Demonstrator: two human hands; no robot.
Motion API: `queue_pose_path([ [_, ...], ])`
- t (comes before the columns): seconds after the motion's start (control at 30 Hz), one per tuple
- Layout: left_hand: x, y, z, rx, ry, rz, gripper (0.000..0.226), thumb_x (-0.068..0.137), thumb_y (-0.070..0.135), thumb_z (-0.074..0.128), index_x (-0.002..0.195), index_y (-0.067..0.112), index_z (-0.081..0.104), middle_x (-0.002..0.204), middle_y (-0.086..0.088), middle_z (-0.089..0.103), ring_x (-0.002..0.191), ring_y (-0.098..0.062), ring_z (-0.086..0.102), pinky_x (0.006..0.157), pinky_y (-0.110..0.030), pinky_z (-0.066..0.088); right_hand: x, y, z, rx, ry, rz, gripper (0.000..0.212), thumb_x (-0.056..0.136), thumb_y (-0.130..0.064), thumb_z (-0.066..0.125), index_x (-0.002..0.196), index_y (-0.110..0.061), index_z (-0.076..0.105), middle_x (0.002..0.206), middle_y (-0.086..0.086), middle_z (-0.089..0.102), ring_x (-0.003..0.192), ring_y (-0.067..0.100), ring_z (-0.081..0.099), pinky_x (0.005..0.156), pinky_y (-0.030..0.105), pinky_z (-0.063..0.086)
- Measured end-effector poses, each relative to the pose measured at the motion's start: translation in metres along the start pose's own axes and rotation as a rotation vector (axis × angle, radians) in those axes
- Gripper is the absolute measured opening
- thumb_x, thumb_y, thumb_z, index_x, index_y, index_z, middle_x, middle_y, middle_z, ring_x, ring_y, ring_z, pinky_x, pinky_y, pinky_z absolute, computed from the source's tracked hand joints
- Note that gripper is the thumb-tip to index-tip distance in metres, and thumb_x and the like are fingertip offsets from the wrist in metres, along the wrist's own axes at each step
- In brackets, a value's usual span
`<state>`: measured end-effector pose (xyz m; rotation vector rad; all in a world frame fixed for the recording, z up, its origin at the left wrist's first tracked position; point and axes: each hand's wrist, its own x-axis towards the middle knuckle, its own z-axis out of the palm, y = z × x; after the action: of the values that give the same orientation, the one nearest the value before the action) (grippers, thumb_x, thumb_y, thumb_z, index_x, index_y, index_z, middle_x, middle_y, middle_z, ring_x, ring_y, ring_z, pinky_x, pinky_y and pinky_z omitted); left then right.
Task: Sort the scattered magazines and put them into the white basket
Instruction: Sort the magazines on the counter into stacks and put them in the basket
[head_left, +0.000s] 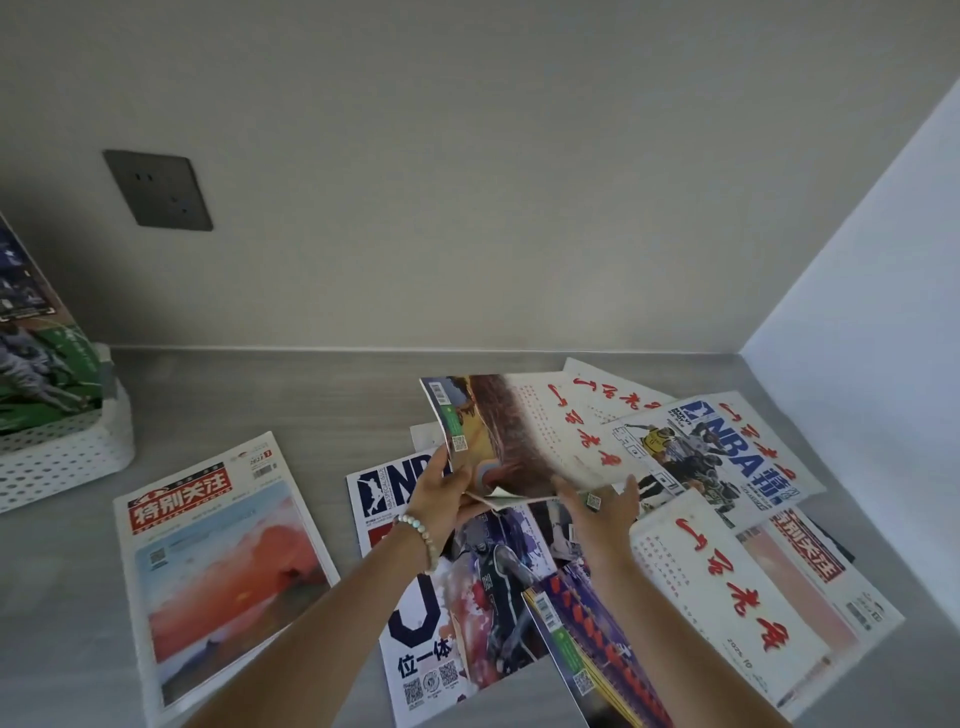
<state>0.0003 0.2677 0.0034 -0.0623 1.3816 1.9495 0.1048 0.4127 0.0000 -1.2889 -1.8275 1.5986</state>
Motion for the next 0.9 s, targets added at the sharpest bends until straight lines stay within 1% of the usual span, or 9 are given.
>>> queue_pose_path([
  [0.07, -0.008, 0.006, 0.002, -0.023, -0.045, 0.022, 0.03, 0.094, 0.002, 0.042, 0.112, 0.024, 0.051, 0.095, -0.009, 0.067, 0.07, -0.018, 0.071, 0.062, -0.03, 0.06, 0.006, -0.012, 0.0, 0.327, -0.028, 0.157, 0.094, 0.077, -0.015, 0.074, 0.147, -0.012, 0.011, 0.137, 0.002, 0.045, 0.125, 0.014, 0.041, 0.11, 0.036, 0.027],
  [0.17, -0.02, 0.012, -0.007, -0.022, -0.117, 0.008, 0.036, 0.089, -0.004, 0.047, 0.111, 0.023, 0.051, 0.093, -0.01, 0.068, 0.072, -0.021, 0.071, 0.065, -0.033, 0.06, 0.004, -0.027, 0.003, 0.617, -0.278, 0.302, 0.045, 0.091, -0.002, 0.051, 0.134, -0.008, 0.041, 0.128, 0.016, 0.057, 0.105, 0.023, 0.061, 0.079, 0.038, 0.056],
  [0.3, -0.031, 0.033, -0.037, -0.028, -0.089, -0.012, 0.031, 0.083, -0.004, 0.056, 0.111, 0.008, 0.051, 0.085, -0.009, 0.073, 0.07, -0.023, 0.072, 0.061, -0.031, 0.059, -0.001, -0.036, 0.015, 0.612, -0.432, 0.194, 0.044, 0.093, 0.005, 0.041, 0.133, -0.014, 0.045, 0.122, 0.013, 0.059, 0.103, 0.026, 0.06, 0.076, 0.039, 0.053],
  [0.47, -0.044, 0.099, -0.111, -0.123, 0.106, 0.068, 0.036, 0.088, 0.041, 0.05, 0.105, 0.01, 0.059, 0.092, -0.011, 0.074, 0.076, -0.024, 0.072, 0.059, -0.031, 0.058, -0.013, -0.064, 0.047, 0.577, -0.639, 0.091, 0.051, 0.081, -0.003, 0.056, 0.128, -0.024, 0.051, 0.119, 0.006, 0.064, 0.105, 0.025, 0.062, 0.074, 0.036, 0.054],
  [0.6, -0.07, 0.159, -0.174, 0.063, 0.146, 0.181, 0.06, 0.069, 0.039, 0.072, 0.119, 0.008, 0.059, 0.113, -0.014, 0.066, 0.097, -0.028, 0.065, 0.084, -0.04, 0.056, -0.03, -0.1, 0.099, 0.413, -0.785, -0.015, 0.044, 0.083, -0.01, 0.056, 0.121, -0.032, 0.055, 0.115, 0.0, 0.068, 0.095, 0.02, 0.068, 0.069, 0.036, 0.054],
  [0.63, -0.077, 0.173, -0.189, 0.152, 0.125, 0.214, 0.053, 0.075, 0.034, 0.068, 0.121, 0.009, 0.058, 0.116, -0.011, 0.066, 0.1, -0.026, 0.065, 0.087, -0.038, 0.054, -0.037, -0.109, 0.116, 0.374, -0.828, -0.047, 0.045, 0.081, -0.013, 0.058, 0.121, -0.034, 0.054, 0.114, -0.003, 0.069, 0.096, 0.018, 0.069, 0.067, 0.034, 0.055],
  [0.7, -0.088, 0.198, -0.221, 0.256, 0.154, 0.275, 0.031, 0.09, 0.016, 0.052, 0.12, 0.013, 0.057, 0.116, -0.009, 0.063, 0.084, -0.012, 0.07, 0.074, -0.025, 0.057, -0.053, -0.129, 0.153, 0.306, -0.884, -0.111, 0.049, 0.082, -0.015, 0.059, 0.126, -0.034, 0.051, 0.117, -0.006, 0.068, 0.1, 0.015, 0.067, 0.068, 0.031, 0.056],
  [0.77, -0.101, 0.221, -0.256, 0.307, 0.273, 0.323, 0.03, 0.092, 0.012, 0.049, 0.122, 0.016, 0.056, 0.108, -0.007, 0.065, 0.067, -0.001, 0.069, 0.057, -0.015, 0.054, -0.071, -0.149, 0.194, 0.255, -0.926, -0.173, 0.05, 0.085, -0.011, 0.057, 0.13, -0.031, 0.048, 0.121, -0.005, 0.066, 0.103, 0.014, 0.066, 0.072, 0.03, 0.054],
  [0.9, -0.128, 0.259, -0.33, 0.313, 0.416, 0.367, 0.03, 0.089, 0.014, 0.056, 0.118, 0.02, 0.057, 0.091, -0.001, 0.068, 0.071, -0.008, 0.067, 0.057, -0.016, 0.054, -0.109, -0.188, 0.276, 0.167, -1.049, -0.275, 0.044, 0.089, -0.009, 0.053, 0.127, -0.032, 0.048, 0.117, -0.002, 0.067, 0.098, 0.013, 0.068, 0.073, 0.03, 0.055],
])
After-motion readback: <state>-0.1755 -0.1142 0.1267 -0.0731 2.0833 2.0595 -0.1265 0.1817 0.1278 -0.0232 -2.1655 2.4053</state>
